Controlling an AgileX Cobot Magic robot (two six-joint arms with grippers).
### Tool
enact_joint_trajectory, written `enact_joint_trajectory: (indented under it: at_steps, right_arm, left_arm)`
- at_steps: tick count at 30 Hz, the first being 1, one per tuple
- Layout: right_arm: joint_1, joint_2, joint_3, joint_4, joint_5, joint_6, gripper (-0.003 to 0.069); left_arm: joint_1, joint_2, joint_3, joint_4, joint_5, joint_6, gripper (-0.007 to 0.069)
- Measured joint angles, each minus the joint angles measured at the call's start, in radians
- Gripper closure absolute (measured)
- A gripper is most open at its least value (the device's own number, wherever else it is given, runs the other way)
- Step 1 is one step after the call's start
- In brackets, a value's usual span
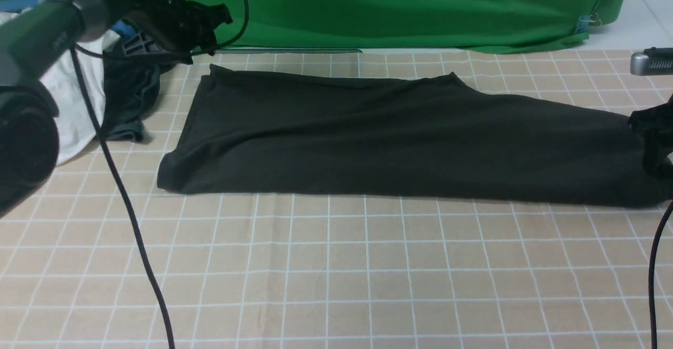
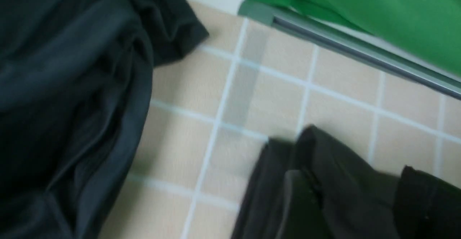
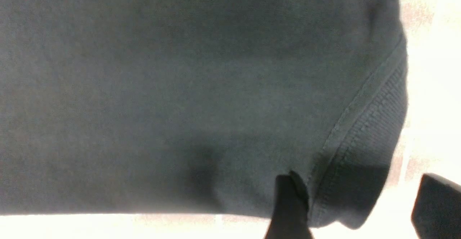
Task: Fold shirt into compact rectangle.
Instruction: 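Pull the folded dark garment lengthwise by its ends to straighten it flat on the table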
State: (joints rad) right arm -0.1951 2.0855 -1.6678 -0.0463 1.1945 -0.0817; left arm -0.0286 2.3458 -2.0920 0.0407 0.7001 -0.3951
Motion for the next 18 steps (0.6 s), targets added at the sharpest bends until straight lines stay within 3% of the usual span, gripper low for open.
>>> enact_joint_trajectory:
  at_steps: [3, 8, 18]
  right_arm:
    - [0.000, 0.000, 0.000, 0.000, 0.000, 0.000, 0.0182]
    - [0.000, 0.000, 0.000, 0.000, -0.001, 0.000, 0.0182]
    - [0.000, 0.000, 0.000, 0.000, 0.000, 0.000, 0.0182]
  left_arm:
    - [0.000, 0.027, -0.005, 0.001, -0.045, 0.006, 0.0212]
    - [0.000, 0.058, -0.006, -0.011, -0.082, 0.051, 0.0220]
    - [0.000, 0.100, -0.006, -0.032, -0.121, 0.101, 0.0448]
